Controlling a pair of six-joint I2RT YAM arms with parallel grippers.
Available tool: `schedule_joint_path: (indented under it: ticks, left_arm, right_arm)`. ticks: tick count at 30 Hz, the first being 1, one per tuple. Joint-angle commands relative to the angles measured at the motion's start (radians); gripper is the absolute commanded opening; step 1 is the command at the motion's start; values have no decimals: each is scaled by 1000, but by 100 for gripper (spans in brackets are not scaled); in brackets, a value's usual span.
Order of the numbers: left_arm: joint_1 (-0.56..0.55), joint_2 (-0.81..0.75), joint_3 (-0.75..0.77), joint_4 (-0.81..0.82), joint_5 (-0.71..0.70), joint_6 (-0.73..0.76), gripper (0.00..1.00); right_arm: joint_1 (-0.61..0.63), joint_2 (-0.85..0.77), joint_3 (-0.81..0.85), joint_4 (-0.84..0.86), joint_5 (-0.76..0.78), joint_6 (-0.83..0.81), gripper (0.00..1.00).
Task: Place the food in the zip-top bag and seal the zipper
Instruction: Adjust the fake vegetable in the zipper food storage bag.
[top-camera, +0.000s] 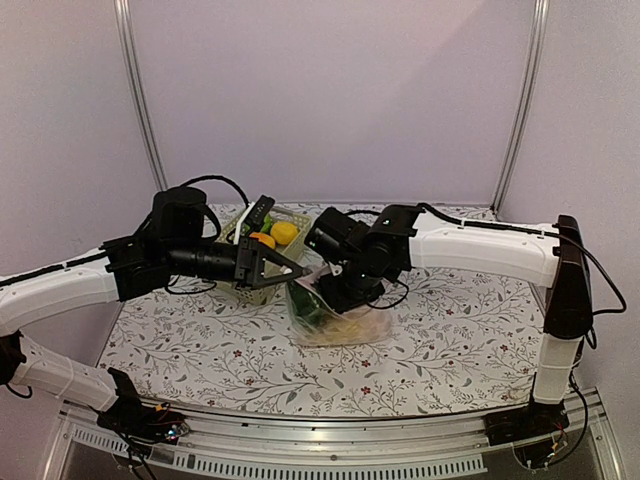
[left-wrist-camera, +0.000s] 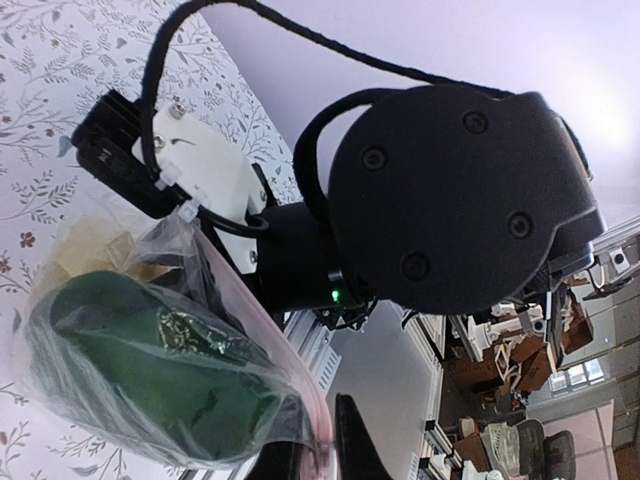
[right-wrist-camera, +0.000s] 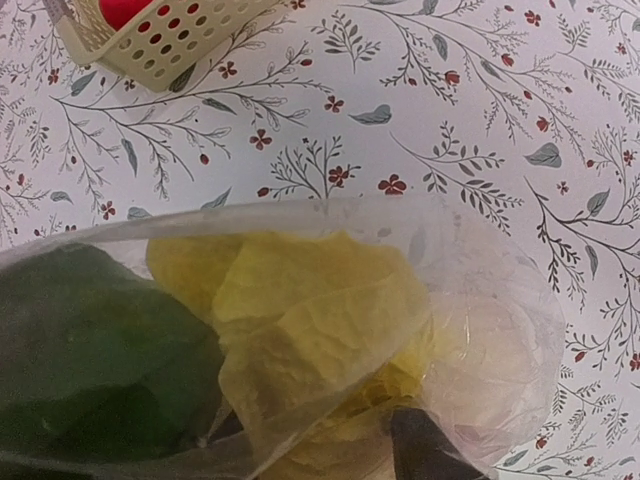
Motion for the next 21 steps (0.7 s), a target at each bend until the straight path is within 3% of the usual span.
schedule_joint_path:
  ticks: [1, 5, 9, 21]
  left_arm:
    - [-11, -12, -4, 17, 4, 4, 1]
    - [-11, -14, -7, 17, -2, 1, 1]
    - [-9, -32, -20, 13, -28, 0, 1]
    - [66, -185, -106, -87, -205, -8, 1]
  right_arm:
    - [-19, 47, -37, -65, 70, 6, 40]
    - [-21, 49, -39, -72, 85, 9, 13]
    - [-21, 7, -24, -64, 76, 11, 0]
    - [-26, -352, -129, 52, 53, 70, 0]
